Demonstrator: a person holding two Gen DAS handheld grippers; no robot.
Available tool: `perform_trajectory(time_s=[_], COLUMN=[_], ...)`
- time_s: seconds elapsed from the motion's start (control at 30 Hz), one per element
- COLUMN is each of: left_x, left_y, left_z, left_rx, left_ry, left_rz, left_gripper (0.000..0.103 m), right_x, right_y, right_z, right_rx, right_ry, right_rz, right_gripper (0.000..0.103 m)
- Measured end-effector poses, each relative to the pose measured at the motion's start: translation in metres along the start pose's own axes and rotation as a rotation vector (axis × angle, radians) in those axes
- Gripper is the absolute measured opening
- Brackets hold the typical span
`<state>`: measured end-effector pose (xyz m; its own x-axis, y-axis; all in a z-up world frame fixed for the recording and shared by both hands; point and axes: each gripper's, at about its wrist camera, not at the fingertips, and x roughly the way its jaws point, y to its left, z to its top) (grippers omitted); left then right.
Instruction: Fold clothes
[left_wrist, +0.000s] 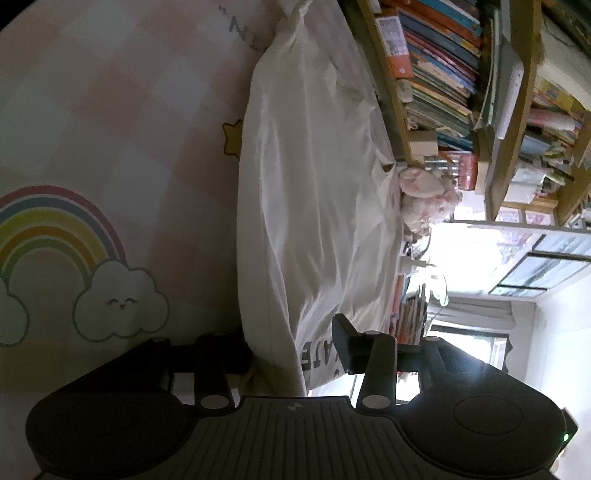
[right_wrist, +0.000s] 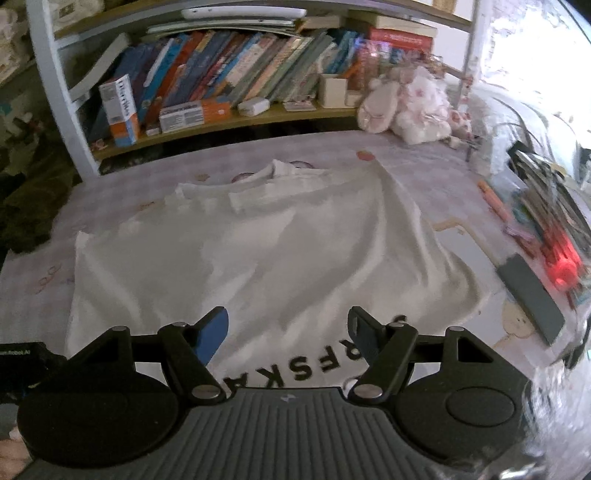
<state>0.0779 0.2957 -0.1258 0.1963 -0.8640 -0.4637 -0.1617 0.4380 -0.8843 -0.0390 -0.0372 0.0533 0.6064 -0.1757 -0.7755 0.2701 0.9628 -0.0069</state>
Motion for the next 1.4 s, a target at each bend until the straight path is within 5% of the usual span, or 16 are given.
perform_trajectory(time_s=[0.2,0.33,0.73,0.83,1.07,1.2,1.4], left_x=[-0.001,-0.005,-0.007,-0.006,-0.013,-0.007,-0.005], left_y=[0.003,0.015,0.018,0.016,-0.061,-0.061,-0.066], left_z=[-0.003,-0.005,-0.009,-0.011,-0.027,-0.022,-0.023], left_rx=[0.038,-0.024,-0.024,-0.022,0.353,0.314,0.329], left_ry=[-0.010,-0.052,-0.089,-0.101,-0.170,-0.171,-0.178], left_rz=[-0.026,-0.021,-0.023,-0.008,0.017,0.027,0.031], left_gripper=[0.037,0.019,0.016,0.008,0.008,0.008,0.008], right_x=[0.021,0.036,0.092,0.102,0.120,0.128,0.152], right_y=[0.019,0.034,0.134,0.165,0.234,0.272,0.309], right_z=[0.016,0.029,0.048,0.047,0.050,0.041,0.013], right_rx=[-0.045,-0.088,-0.379,-0.465,-0.622,-0.745,-0.962], right_ry=[0.010,0.016,0.075,0.098,0.170,0.216,0.267], right_rz=[0.053,0.090,0.153,0.170,0.204,0.193,0.065], right_gripper=[0.070,0.070,0.070,0.073,0.073,0.073,0.072])
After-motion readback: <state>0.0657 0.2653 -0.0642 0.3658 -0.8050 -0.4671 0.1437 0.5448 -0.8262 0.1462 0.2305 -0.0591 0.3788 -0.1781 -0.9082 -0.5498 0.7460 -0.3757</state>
